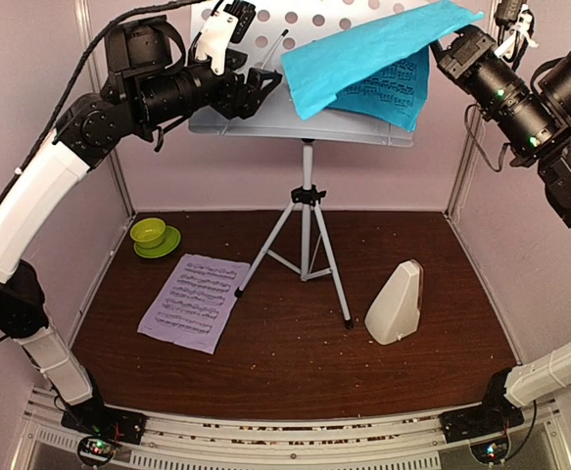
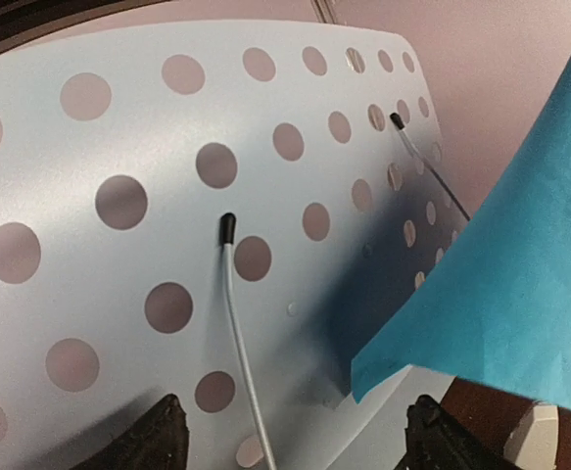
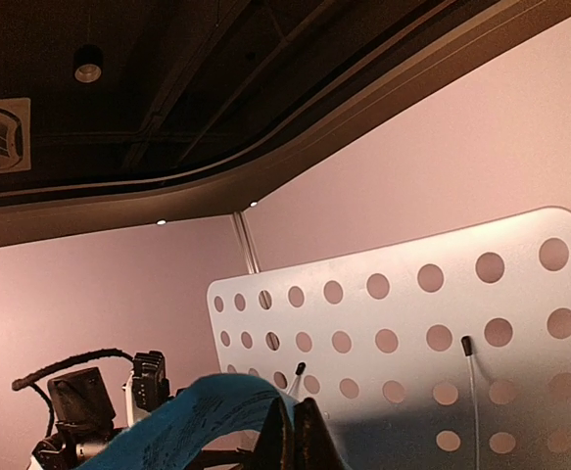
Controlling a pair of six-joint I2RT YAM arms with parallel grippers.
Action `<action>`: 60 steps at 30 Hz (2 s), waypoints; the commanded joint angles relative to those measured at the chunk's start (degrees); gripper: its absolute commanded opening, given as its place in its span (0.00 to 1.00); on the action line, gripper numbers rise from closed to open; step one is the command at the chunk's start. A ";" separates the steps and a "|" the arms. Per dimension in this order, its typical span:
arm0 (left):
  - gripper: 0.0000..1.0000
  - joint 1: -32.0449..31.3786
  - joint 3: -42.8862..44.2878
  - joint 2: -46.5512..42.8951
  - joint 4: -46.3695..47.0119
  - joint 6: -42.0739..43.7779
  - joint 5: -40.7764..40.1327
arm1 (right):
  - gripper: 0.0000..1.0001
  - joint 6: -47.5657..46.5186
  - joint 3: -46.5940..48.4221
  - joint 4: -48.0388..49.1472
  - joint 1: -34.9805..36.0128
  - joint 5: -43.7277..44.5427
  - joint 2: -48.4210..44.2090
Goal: Set up the instrument practice props
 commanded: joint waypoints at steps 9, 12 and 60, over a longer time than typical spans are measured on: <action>0.93 -2.82 -24.82 -20.49 15.68 6.25 5.91 | 0.00 6.28 1.61 -1.06 -0.35 -11.29 -4.42; 0.93 -2.82 -31.29 -25.14 14.37 6.84 7.15 | 0.00 9.63 -0.88 -1.45 -0.33 -10.24 -7.16; 0.00 -5.28 -7.98 -6.86 0.73 -11.94 30.78 | 0.65 6.56 -27.11 -18.52 -0.25 -11.54 -24.77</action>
